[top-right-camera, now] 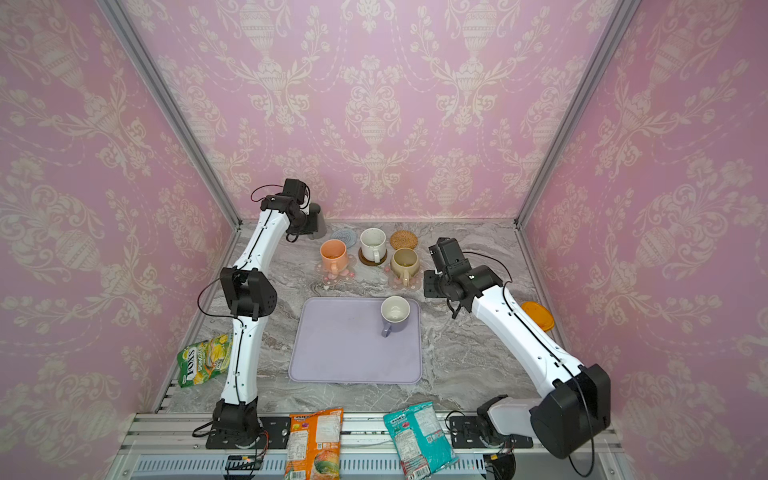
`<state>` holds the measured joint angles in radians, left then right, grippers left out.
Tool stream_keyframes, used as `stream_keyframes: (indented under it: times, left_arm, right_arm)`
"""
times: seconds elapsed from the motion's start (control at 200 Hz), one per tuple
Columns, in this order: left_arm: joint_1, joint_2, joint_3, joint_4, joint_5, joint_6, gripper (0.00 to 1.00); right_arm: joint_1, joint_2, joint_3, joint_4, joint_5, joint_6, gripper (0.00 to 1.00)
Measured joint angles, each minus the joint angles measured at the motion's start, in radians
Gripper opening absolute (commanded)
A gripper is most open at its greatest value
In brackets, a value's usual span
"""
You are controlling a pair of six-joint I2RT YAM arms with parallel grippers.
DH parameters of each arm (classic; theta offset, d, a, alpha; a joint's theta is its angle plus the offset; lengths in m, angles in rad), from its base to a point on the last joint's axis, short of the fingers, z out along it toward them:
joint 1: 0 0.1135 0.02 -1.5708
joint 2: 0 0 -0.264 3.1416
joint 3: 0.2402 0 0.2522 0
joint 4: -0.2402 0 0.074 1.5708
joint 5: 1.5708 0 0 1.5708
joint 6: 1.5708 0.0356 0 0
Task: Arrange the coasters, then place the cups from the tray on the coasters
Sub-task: 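Carry the grey mug with the left gripper toward the woven wicker coaster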
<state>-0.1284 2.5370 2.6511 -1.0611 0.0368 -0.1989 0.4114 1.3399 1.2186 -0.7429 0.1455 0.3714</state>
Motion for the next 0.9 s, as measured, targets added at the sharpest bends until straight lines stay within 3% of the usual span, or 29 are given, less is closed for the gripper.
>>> stream_keyframes:
  times: [0.355,0.901]
  left_arm:
    - [-0.103,0.027,0.029,0.087,0.011,-0.003,0.0]
    - [-0.132,0.104,0.046,0.171,-0.035,-0.031,0.0]
  right_arm:
    - [-0.034,0.071,0.026,0.021,-0.006,-0.076,0.5]
    - [-0.124,0.064,-0.044,0.098,-0.084,-0.117,0.5]
